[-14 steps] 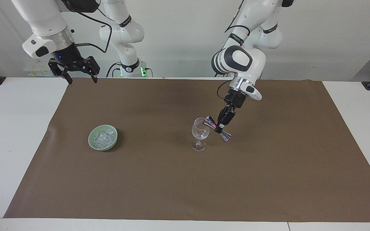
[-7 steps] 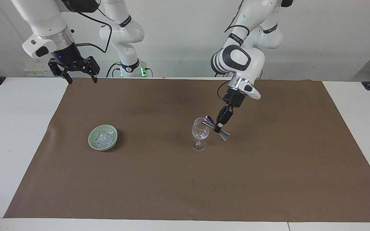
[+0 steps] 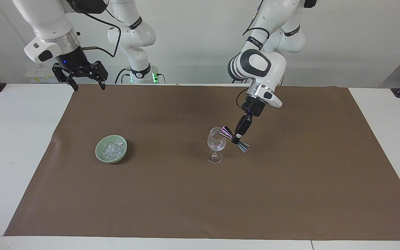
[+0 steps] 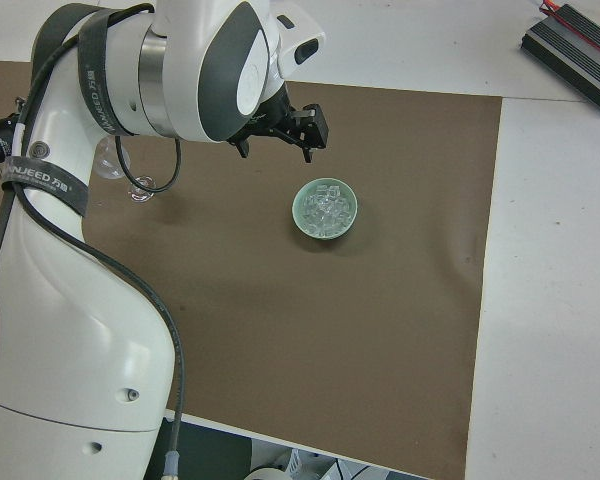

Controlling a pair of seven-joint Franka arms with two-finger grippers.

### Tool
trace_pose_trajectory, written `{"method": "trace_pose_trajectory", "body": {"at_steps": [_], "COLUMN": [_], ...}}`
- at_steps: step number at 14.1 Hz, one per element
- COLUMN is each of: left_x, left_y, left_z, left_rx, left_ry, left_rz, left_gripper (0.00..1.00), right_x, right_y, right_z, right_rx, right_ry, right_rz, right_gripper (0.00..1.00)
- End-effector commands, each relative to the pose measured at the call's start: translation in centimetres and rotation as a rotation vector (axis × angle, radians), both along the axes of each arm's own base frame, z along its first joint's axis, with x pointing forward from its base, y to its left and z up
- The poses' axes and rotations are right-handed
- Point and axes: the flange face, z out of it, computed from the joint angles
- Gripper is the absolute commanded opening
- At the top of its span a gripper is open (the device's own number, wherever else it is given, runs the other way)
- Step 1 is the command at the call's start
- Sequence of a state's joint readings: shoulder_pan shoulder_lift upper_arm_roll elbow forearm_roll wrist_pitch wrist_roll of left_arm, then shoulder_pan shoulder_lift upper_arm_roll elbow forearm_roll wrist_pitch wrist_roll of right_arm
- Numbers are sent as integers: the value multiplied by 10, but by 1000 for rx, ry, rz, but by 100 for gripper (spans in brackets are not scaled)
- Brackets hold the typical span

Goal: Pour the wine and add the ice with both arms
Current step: 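Tip the metal cup further to pour into the clear glass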

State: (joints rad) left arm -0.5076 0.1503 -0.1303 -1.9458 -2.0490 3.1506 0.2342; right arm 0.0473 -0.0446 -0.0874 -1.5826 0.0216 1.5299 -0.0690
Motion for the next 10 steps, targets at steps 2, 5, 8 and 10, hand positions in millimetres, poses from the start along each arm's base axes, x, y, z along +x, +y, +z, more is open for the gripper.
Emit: {"method": "trace_pose_trajectory", "body": {"at_steps": [2,5,8,10], "left_x": [-1,0,-1,-2], "left_y": [-5,-4,-5,-7], "left_z": [3,4,4,3], "left_rx": [47,57,73,80], "left_ry": [-21,-29,-39,-45], "left_rz": [-2,-6,-18,-28], "left_gripper": [0,0,0,0], "right_x": [-7,-7,-7,-7], "right_y": [-2,-2,-2,-2], "right_z": [0,1,1,1], "right_rx": [5,5,5,5], "right_ry": [5,3,3,3], "right_rz": [17,17,17,17], "right_gripper": [100,100,100,100]}}
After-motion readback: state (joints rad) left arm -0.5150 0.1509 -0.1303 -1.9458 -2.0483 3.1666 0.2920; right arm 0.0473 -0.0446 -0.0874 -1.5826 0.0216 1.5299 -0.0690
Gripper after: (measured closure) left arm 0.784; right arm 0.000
